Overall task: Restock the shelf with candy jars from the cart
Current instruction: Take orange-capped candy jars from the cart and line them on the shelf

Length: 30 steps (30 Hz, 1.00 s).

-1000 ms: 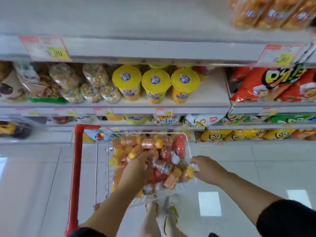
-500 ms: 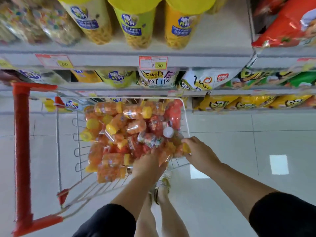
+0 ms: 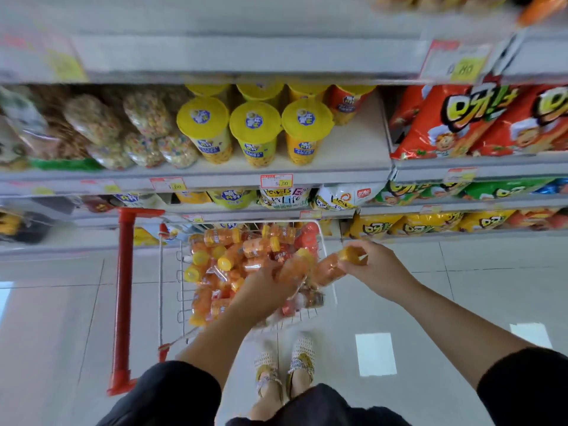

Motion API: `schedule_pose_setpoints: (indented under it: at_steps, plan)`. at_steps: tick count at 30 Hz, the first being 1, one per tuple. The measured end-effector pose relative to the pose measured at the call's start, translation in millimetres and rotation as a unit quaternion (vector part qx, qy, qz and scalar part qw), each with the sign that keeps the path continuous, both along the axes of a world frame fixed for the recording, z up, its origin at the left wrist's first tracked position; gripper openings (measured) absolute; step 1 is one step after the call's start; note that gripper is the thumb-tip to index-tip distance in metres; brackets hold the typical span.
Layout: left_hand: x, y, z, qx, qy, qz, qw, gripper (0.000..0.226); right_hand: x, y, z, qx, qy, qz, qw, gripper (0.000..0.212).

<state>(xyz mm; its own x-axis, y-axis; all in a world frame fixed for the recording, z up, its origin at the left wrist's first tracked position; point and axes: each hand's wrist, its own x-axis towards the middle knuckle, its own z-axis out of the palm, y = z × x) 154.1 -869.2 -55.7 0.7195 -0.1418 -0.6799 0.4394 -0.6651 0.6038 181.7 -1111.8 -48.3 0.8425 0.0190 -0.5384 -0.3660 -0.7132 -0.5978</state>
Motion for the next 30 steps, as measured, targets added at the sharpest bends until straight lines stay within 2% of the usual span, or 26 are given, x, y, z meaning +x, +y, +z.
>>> schedule_pose_setpoints:
  at_steps: [2, 7, 12, 18, 21, 30]
  plan:
    - [14, 1, 42, -0.03, -0.039, 0.035, 0.998, 0.043, 12, 2, 42, 0.009, -0.045, -0.011, 0.999, 0.047]
    - [39, -1, 135, -0.078, -0.129, 0.094, 0.984, 0.009, 40, 11, 147, 0.037, -0.159, -0.014, 0.986, 0.033]
    - [61, 3, 198, -0.167, -0.206, 0.119, 0.957, 0.037, 65, 22, 223, 0.034, -0.246, -0.01, 0.969, 0.045]
    - [87, 17, 247, -0.213, -0.28, 0.131, 0.927, 0.035, 104, 44, 280, 0.013, -0.39, -0.015, 0.92, 0.045]
    - [107, 31, 257, -0.202, -0.299, 0.126, 0.924, 0.039, 137, 62, 294, -0.025, -0.45, -0.02, 0.893, 0.041]
    - [159, 72, 265, -0.192, -0.33, 0.143, 0.913, 0.042, 218, 109, 284, -0.146, -0.403, -0.025, 0.903, 0.047]
